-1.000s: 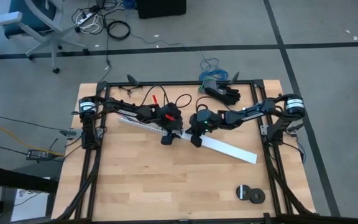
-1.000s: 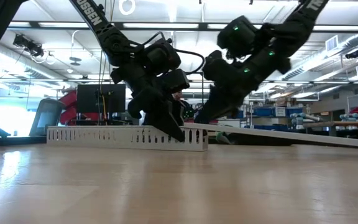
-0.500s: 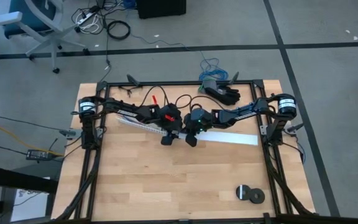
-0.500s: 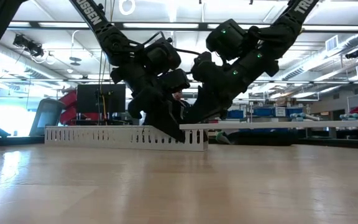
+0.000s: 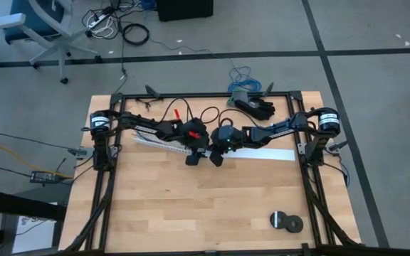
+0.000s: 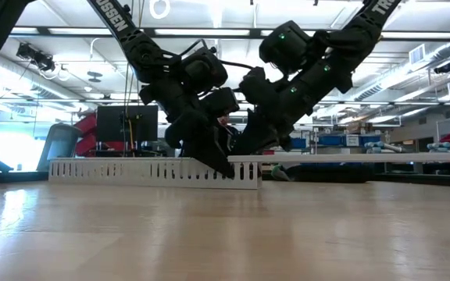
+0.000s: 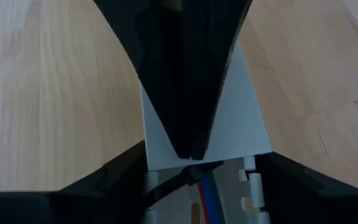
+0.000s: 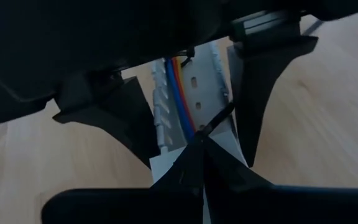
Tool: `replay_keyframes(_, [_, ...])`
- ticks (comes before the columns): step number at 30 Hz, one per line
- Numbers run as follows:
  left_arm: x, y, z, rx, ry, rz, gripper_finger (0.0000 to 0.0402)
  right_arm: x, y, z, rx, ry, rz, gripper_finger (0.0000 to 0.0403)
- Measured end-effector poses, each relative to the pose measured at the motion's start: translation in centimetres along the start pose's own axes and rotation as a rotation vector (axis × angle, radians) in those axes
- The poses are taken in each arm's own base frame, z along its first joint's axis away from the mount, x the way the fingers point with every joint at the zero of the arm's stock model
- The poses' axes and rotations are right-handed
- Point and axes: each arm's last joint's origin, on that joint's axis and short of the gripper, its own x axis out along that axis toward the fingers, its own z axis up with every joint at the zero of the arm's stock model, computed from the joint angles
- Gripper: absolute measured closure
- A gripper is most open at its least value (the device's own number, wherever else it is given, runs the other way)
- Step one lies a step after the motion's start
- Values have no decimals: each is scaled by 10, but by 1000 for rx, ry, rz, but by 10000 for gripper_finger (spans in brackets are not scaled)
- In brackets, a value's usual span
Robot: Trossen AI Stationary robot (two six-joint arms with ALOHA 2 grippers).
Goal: Ziptie cables
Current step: Close the white cable duct lid
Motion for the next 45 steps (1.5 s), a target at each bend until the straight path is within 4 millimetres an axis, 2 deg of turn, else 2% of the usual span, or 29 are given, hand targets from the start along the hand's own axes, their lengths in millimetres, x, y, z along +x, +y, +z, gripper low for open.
replay_keyframes(13, [0,0,2,-47,-15,6,137,0,7,-3,9,-10,-34,403])
replay_keyframes(27, [0,2,1,-46,-12,15,99,0,7,-4,3,-5,-25,403])
replay_keyframes(38, [-20,1,6,-62,19,22,99,0,7,-5,-1,1,-30,403])
replay_keyframes(45, [-23,0,2,-86,68,0,99,0,7,-5,-2,4,-31,403])
